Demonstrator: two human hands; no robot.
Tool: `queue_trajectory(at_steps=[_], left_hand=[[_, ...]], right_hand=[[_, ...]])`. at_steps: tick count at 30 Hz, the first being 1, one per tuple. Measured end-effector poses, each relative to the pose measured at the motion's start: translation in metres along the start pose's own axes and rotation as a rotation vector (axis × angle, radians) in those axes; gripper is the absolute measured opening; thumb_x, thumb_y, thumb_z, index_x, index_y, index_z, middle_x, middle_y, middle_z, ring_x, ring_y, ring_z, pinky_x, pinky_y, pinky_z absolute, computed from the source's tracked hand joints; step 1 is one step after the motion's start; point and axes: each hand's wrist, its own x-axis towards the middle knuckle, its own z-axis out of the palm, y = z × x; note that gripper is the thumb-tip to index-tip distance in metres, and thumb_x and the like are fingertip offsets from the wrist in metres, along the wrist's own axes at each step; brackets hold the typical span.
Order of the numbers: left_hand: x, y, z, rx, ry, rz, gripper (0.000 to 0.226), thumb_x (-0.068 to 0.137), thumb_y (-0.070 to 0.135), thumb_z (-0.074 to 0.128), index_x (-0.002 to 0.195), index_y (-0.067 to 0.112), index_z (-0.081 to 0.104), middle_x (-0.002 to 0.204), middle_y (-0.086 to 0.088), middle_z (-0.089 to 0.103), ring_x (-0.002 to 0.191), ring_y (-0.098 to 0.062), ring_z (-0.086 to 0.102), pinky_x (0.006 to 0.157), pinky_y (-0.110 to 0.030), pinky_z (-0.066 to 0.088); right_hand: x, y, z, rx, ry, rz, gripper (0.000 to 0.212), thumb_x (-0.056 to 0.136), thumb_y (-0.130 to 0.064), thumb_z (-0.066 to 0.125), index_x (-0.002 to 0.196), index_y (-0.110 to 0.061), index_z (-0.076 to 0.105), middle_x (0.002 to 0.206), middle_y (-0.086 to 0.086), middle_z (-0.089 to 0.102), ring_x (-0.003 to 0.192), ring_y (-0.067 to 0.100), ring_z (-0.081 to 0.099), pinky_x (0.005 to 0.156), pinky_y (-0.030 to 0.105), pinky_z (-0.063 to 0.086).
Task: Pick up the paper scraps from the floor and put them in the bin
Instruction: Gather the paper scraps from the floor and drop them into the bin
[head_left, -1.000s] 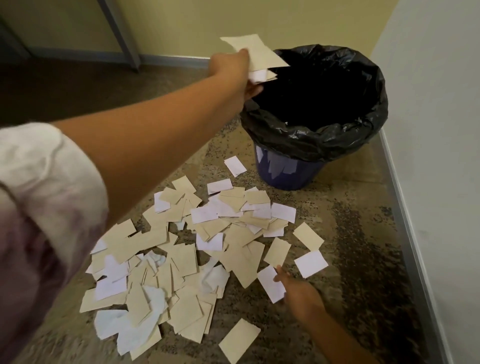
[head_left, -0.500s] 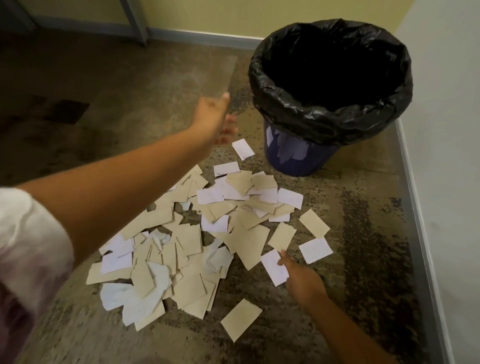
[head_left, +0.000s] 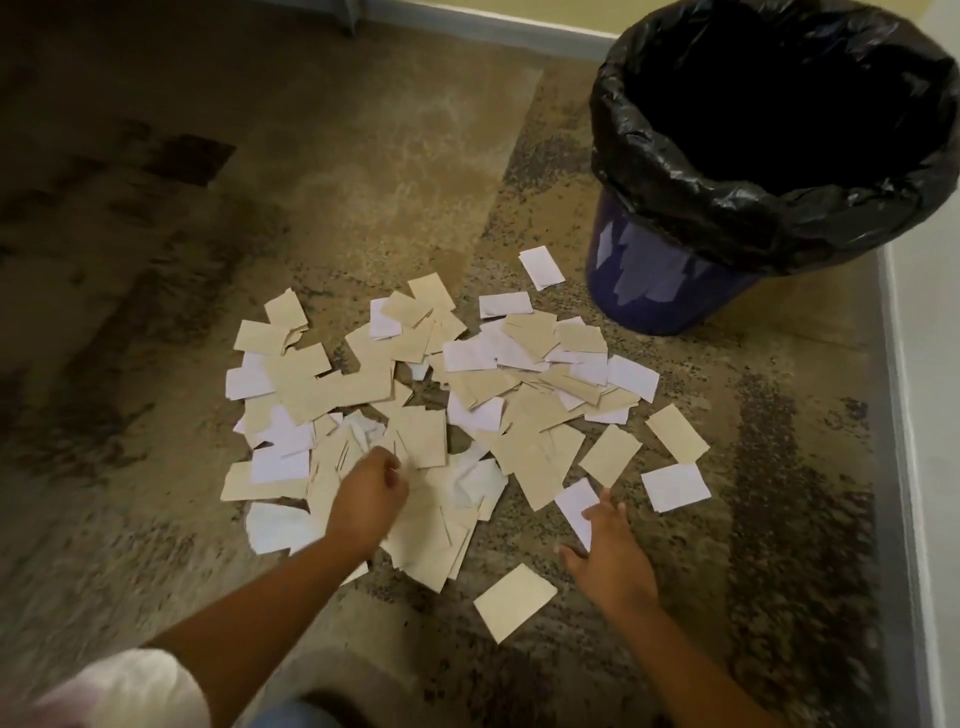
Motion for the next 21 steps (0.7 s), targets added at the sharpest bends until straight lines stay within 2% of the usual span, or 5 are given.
queue_trajectory(at_steps=[8, 11, 15, 19, 21], left_hand=[[-0.042, -0.029, 0.056, 0.121, 0.039, 0.203, 0.007, 0.089, 0.017, 0.056, 0.083, 0.022, 0.056, 0.079, 0.007, 0.057, 0.073, -0.009, 0.054, 0.063, -0.019, 0.044], [-0.045, -0.026, 0.069, -0.113, 0.214, -0.072, 0.010, 0.090, 0.017, 0.056, 0.080, 0.016, 0.054, 0.073, 0.003, 0.055, 0.073, -0.019, 0.057, 0.062, -0.025, 0.041], [-0.045, -0.029, 0.078, -0.428, 0.253, -0.561, 0.032, 0.084, 0.022, 0.066, 0.102, -0.002, 0.056, 0.104, -0.020, 0.061, 0.094, -0.034, 0.060, 0.082, -0.038, 0.051], [-0.044, -0.030, 0.078, -0.596, 0.170, -0.799, 0.075, 0.078, 0.033, 0.074, 0.130, -0.006, 0.038, 0.125, -0.024, 0.053, 0.113, -0.039, 0.053, 0.087, -0.042, 0.048], [-0.041, -0.029, 0.078, -0.710, 0.187, -0.826, 0.083, 0.076, 0.032, 0.075, 0.137, -0.004, 0.031, 0.132, -0.022, 0.049, 0.117, -0.037, 0.050, 0.091, -0.044, 0.049]], right_hand=[[0.001, -0.010, -0.014, 0.179, 0.122, 0.064, 0.022, 0.086, -0.013, 0.066, 0.107, -0.014, 0.059, 0.124, 0.010, 0.053, 0.115, 0.025, 0.051, 0.091, 0.031, 0.046], [0.004, -0.010, -0.019, 0.325, 0.100, 0.127, 0.012, 0.086, -0.001, 0.060, 0.083, -0.012, 0.055, 0.097, 0.010, 0.060, 0.093, 0.027, 0.058, 0.074, 0.031, 0.048], [0.000, -0.011, -0.021, 0.416, 0.047, 0.100, 0.035, 0.084, 0.001, 0.060, 0.062, -0.019, 0.042, 0.079, 0.010, 0.064, 0.082, 0.028, 0.063, 0.069, 0.031, 0.048], [-0.008, -0.016, -0.010, 0.438, -0.085, 0.121, 0.017, 0.082, -0.008, 0.068, 0.082, -0.016, 0.053, 0.078, -0.003, 0.056, 0.082, 0.021, 0.059, 0.062, 0.021, 0.045], [-0.015, -0.023, 0.000, 0.372, -0.159, 0.133, 0.037, 0.078, -0.020, 0.076, 0.109, -0.013, 0.056, 0.103, 0.000, 0.054, 0.098, 0.021, 0.058, 0.073, 0.023, 0.048]])
